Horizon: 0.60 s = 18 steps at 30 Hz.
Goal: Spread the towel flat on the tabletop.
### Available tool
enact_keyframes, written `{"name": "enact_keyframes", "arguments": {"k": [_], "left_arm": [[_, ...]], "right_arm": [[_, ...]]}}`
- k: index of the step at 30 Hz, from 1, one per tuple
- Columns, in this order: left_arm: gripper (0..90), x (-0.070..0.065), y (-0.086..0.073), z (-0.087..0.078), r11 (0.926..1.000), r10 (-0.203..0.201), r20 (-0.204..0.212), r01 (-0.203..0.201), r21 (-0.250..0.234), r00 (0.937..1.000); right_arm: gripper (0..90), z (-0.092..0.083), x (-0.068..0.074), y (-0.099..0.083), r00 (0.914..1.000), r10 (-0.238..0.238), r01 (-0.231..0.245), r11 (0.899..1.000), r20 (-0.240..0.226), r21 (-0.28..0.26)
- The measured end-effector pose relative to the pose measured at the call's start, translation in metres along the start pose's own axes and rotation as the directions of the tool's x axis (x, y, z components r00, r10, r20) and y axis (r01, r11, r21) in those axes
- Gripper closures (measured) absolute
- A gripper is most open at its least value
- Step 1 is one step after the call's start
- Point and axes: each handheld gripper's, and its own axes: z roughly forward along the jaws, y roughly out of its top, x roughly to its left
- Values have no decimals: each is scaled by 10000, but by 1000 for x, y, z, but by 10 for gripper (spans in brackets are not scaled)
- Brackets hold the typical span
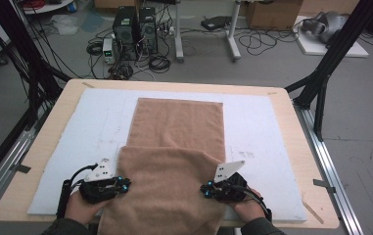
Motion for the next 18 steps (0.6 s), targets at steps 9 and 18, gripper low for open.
{"name": "enact_keyframes", "arguments": {"k": [9,18], "left_arm": [[867,-32,-17,-33,9993,311,295,-304,-231,9991],[677,-32,-14,-42,9986,336,-27,-337,-414,9994]], "right_arm": [[874,-11,33,-1,9977,-406,393,9989,-539,-242],[701,-31,41,1,9993,-306,321,9968,218,-728]]}}
